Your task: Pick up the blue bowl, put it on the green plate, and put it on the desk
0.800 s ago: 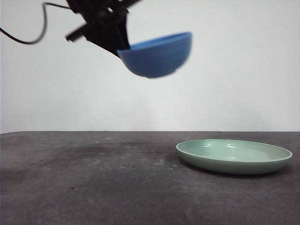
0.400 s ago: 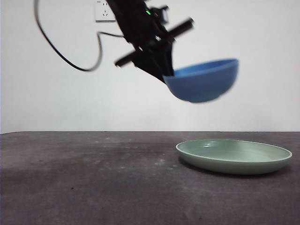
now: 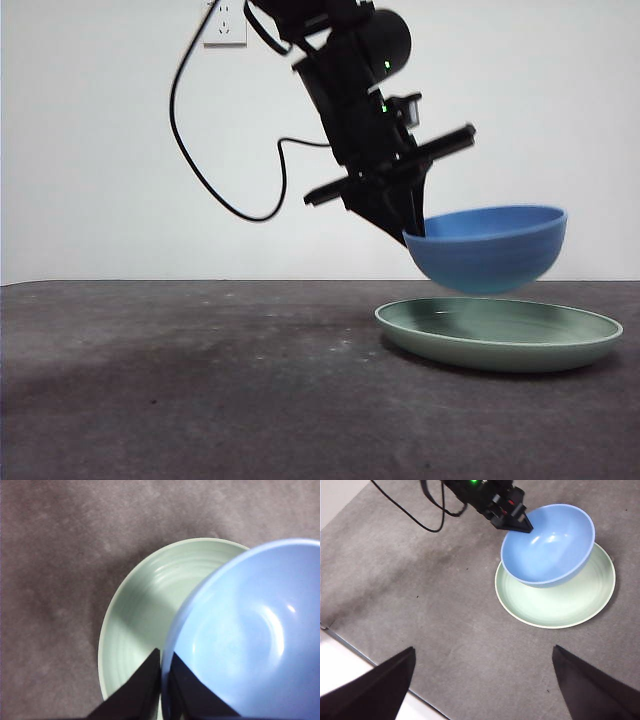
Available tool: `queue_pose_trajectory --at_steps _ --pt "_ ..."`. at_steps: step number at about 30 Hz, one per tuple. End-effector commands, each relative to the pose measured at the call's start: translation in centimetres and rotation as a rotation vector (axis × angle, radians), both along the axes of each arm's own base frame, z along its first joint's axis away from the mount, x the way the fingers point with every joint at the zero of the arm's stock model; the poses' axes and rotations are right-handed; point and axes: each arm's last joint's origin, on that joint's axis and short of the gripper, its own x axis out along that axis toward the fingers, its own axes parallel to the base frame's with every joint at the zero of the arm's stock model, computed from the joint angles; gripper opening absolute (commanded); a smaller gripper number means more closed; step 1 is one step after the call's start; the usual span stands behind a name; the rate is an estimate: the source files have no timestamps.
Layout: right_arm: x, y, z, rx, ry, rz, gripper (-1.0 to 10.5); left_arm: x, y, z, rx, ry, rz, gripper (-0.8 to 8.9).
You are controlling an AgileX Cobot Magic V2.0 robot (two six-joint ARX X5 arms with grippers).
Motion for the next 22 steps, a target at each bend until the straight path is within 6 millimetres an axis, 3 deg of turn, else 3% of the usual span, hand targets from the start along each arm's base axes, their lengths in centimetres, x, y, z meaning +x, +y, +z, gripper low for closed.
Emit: queue_pose_trajectory --at_steps 1,8,16,22 --pt "-0.1 0.0 0.5 0.005 -0.02 0.002 4.4 0.4 -1.0 -1.4 0.005 0.009 -0.011 0.1" --pt "-0.1 0.0 0.5 0.005 -0.021 0.002 4.4 0.9 -1.2 -3.8 0.038 0.046 -0.008 0.1" --pt "-0.1 0.0 0.5 0.005 -0.021 0.002 4.4 0.8 -1.2 -3.9 0.044 0.053 -0.009 0.13" --pt "-0.1 0.0 0.5 0.005 -0.021 0.002 4.4 0.6 -1.3 -4.0 0.054 0.064 -0.014 1.72"
